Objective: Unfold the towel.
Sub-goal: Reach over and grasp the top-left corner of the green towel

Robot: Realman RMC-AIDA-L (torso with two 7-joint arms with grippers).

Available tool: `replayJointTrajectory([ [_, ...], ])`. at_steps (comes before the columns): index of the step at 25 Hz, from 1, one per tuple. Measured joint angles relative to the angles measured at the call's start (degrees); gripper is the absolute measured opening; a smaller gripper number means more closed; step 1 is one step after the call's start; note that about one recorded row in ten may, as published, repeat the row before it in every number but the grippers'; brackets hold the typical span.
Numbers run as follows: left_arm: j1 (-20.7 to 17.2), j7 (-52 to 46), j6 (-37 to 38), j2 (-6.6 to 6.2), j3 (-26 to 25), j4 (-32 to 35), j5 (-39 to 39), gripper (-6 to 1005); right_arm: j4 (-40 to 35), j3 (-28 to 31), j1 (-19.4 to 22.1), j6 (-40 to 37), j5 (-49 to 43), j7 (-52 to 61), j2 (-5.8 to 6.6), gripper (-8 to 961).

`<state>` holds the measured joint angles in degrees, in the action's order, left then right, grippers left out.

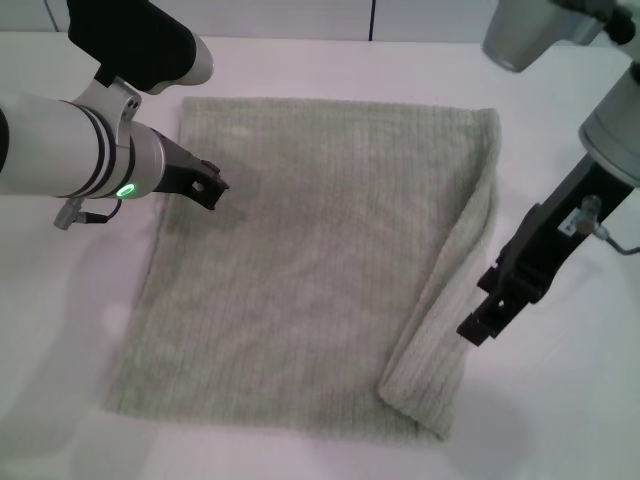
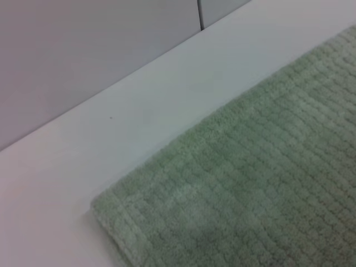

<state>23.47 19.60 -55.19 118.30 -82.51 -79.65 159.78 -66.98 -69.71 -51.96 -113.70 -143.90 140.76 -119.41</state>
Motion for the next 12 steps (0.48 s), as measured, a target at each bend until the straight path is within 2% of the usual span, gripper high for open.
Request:
replayJointTrajectory([
  [2, 0.0, -0.1, 0.0, 0.0, 0.0, 0.0, 0.0, -2, 0.5, -3.0, 0.3, 0.8, 0.0, 0.7, -0.06, 726],
  [12, 0.0, -0.2, 0.1, -0.01, 0.2, 0.5, 0.0, -2, 3.6, -10.2, 0.5, 5.3, 2.7, 1.5, -0.13, 726],
])
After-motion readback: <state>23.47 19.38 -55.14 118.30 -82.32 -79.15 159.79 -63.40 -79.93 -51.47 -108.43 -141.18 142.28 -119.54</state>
